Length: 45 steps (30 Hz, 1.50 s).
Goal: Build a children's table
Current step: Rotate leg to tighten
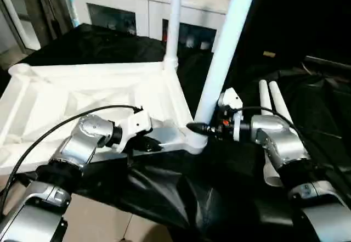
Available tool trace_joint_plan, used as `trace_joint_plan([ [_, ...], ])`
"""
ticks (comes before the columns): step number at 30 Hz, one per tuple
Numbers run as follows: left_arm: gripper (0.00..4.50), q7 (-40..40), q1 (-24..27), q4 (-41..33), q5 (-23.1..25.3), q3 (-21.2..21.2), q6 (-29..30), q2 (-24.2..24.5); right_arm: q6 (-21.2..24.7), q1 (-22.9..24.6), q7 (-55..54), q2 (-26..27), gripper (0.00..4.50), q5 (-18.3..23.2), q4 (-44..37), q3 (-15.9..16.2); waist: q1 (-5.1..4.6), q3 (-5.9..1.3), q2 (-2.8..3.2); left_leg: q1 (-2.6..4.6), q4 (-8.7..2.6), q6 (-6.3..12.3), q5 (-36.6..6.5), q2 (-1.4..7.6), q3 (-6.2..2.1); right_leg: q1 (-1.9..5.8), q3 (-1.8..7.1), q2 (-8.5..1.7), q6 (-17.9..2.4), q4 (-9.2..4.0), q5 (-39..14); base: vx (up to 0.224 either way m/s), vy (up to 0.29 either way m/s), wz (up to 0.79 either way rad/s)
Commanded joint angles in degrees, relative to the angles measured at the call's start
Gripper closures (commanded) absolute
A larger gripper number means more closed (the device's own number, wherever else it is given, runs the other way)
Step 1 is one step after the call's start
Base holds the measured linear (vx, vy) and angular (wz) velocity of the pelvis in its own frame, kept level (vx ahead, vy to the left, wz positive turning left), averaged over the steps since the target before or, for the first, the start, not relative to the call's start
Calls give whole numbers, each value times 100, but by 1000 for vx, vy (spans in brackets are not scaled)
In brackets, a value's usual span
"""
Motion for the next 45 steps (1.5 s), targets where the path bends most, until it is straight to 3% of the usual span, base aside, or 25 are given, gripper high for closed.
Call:
trace_joint_plan([
  [1, 450, 92, -157, -132, -93, -39, -137, -233, 279, 275, -346, 256, 264, -408, 622, 439, -5, -226, 100, -1, -380, -8, -1345, 206, -39, 204, 314, -492, -1088, -438, -1227, 0, 0, 0],
  [6, 450, 914, -361, 226, 92, 94, 206, -587, 236, -95, -2154, 611, 264, -526, 1465, -107, -88, -169, 111, 53, -414, -214, -2016, 191, -97, 128, 309, -530, -746, -586, -2669, 0, 0, 0],
  [7, 450, 914, -361, 226, 92, 94, 206, -587, 236, -95, -2154, 611, 264, -526, 1465, -107, -103, -171, 111, 69, -410, -228, -2073, 192, -99, 110, 312, -532, -709, -595, -2773, 0, 0, 0],
  [8, 450, 1477, -534, 453, 227, 131, 436, -855, 320, -254, -2941, 761, 264, -459, 1809, -359, -122, -163, 111, 81, -405, -236, -2157, 190, -102, 90, 314, -535, -663, -613, -2913, 0, 0, 0],
  [10, 450, 2061, -697, 658, 324, 193, 726, -1116, 394, -364, -3440, 887, 264, -355, 2044, -548, -121, -164, 112, 120, -398, -257, -2287, 180, -113, 63, 297, -527, -611, -642, -3055, 0, 0, 0],
  [13, 450, 3060, -963, 1035, 445, 299, 1119, -1601, 381, -522, -4106, 1093, 264, -202, 2389, -802, -86, -173, 109, 127, -371, -179, -2243, 165, -90, 38, 309, -516, -601, -656, -2969, 0, 0, 0],
  [14, 450, 3326, -1038, 1150, 494, 311, 1201, -1762, 348, -580, -4287, 1169, 264, -171, 2511, -877, -73, -163, 117, 186, -353, -181, -2343, 165, -74, -15, 307, -499, -630, -681, -2960, 0, 0, 0],
  [15, 450, 3587, -1108, 1273, 552, 302, 1266, -1962, 335, -637, -4449, 1274, 264, -109, 2629, -979, -55, -158, 106, 191, -341, -152, -2415, 150, -76, -15, 290, -497, -607, -698, -3029, 0, 0, 0],
  [17, 450, 3646, -1129, 1319, 563, 295, 1302, -2050, 334, -654, -4478, 1323, 264, -116, 2667, -985, -41, -169, 95, 105, -377, -96, -2329, 153, -105, 53, 283, -515, -529, -686, -2984, 0, 0, 0],
  [18, 450, 3654, -1142, 1357, 599, 266, 1300, -2099, 332, -675, -4501, 1367, 264, -135, 2709, -989, -31, -207, 91, 44, -399, -81, -2120, 173, -116, 105, 293, -518, -538, -632, -2660, 0, 0, 0],
  [19, 450, 3654, -1142, 1357, 599, 266, 1300, -2099, 332, -675, -4501, 1367, 264, -135, 2709, -989, -20, -212, 98, 32, -400, -80, -2031, 182, -114, 108, 301, -520, -572, -621, -2482, 0, 0, 0],
  [22, 450, 3538, -1138, 1368, 625, 190, 1235, -2095, 303, -740, -4529, 1445, 264, -220, 2816, -960, -22, -193, 89, 20, -401, -71, -2030, 170, -93, 105, 307, -512, -650, -608, -2351, 0, 0, 0],
  [23, 450, 3537, -1154, 1398, 629, 194, 1243, -2091, 285, -769, -4531, 1457, 264, -247, 2867, -975, -18, -197, 151, 28, -403, -86, -2051, 170, -100, 107, 310, -520, -646, -607, -2370, 0, 0, 0],
  [25, 450, 3533, -1180, 1451, 631, 198, 1234, -2076, 246, -812, -4528, 1472, 264, -318, 2945, -983, -40, -194, 109, 17, -408, -90, -2104, 169, -104, 108, 303, -512, -617, -617, -2477, 0, 0, 0],
  [29, 450, 3461, -1178, 1441, 617, 184, 1203, -2055, 225, -833, -4488, 1467, 264, -363, 2971, -989, -44, -189, 111, 43, -406, -72, -2233, 167, -111, 74, 300, -525, -526, -659, -2813, 0, 0, 0],
  [31, 450, 3367, -1166, 1392, 609, 167, 1137, -2037, 238, -884, -4401, 1449, 208, -209, 2979, -1145, -48, -187, 113, 44, -412, -56, -2294, 167, -117, 64, 296, -531, -453, -683, -2977, 0, 0, 0],
  [33, 450, 3280, -1159, 1357, 614, 148, 1082, -2016, 242, -936, -4358, 1420, 191, -140, 2982, -1228, -49, -186, 106, 42, -416, -42, -2298, 169, -120, 54, 294, -533, -422, -692, -3032, 0, 0, 0],
  [36, 450, 3101, -1106, 1248, 620, 90, 992, -1945, 185, -1022, -4225, 1373, 160, -140, 2981, -1277, -68, -202, 87, -14, -439, -38, -2126, 180, -122, 96, 292, -534, -486, -657, -2747, 0, 0, 0],
  [38, 450, 3026, -1073, 1185, 607, 79, 1005, -1909, 149, -1060, -4144, 1347, 144, -138, 2975, -1293, -76, -194, 105, -1, -428, -19, -2068, 183, -104, 74, 307, -537, -578, -651, -2614, 0, 0, 0],
  [45, 450, 2705, -891, 921, 589, 12, 937, -1686, 109, -1162, -3608, 1223, 97, -148, 2868, -1293, -82, -214, 115, -35, -432, 9, -1733, 211, -86, 134, 318, -537, -832, -566, -1970, 0, 0, 0],
])
